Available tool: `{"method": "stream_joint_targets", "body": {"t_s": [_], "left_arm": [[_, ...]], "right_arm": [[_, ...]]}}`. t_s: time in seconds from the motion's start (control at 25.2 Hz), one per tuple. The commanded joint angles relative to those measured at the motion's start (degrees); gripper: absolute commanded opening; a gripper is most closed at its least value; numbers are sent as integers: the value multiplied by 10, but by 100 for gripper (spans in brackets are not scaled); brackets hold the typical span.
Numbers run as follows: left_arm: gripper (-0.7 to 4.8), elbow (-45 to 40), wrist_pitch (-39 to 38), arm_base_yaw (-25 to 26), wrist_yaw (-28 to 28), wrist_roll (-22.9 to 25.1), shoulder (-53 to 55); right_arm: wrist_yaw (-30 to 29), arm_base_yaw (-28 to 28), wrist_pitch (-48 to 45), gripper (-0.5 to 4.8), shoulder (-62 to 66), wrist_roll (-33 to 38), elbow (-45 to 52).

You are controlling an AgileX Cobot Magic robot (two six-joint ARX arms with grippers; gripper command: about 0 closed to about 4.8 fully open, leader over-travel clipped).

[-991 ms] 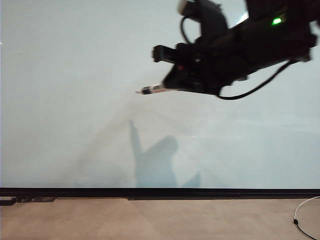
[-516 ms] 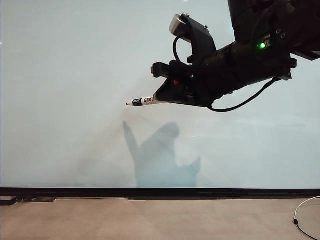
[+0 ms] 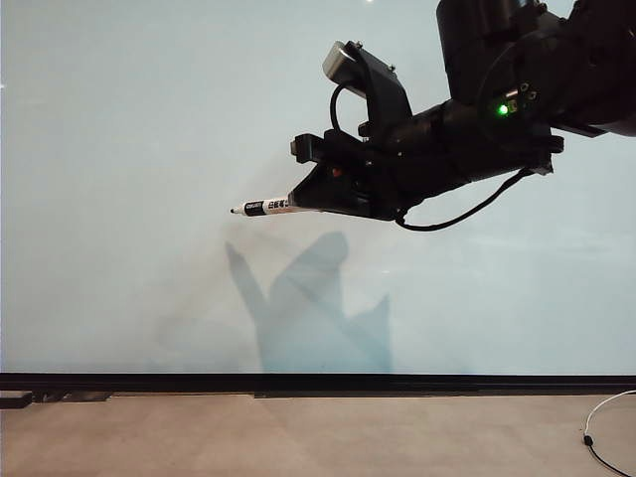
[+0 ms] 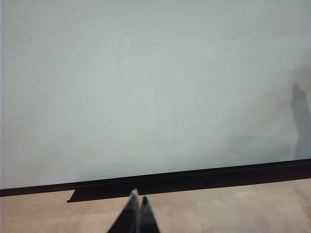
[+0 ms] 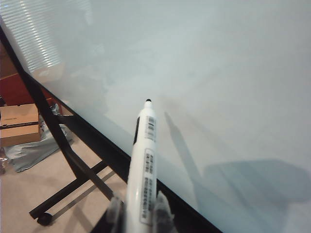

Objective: Pick up the pen on the shelf to the right of the whiteboard and draw a straight line.

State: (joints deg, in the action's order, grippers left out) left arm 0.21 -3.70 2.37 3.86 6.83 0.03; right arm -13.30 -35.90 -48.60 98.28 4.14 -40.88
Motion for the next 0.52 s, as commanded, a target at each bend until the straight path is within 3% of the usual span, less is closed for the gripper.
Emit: {"method": "stream_joint_targets", "body": {"t_s": [0.04, 0.52], "left_arm": [[-5, 2, 5, 0, 0, 0, 0], [-5, 2, 5, 0, 0, 0, 0]], "right_arm": [[10, 7, -7, -9, 3, -1, -4], [32, 22, 5, -9, 3, -1, -4]]}}
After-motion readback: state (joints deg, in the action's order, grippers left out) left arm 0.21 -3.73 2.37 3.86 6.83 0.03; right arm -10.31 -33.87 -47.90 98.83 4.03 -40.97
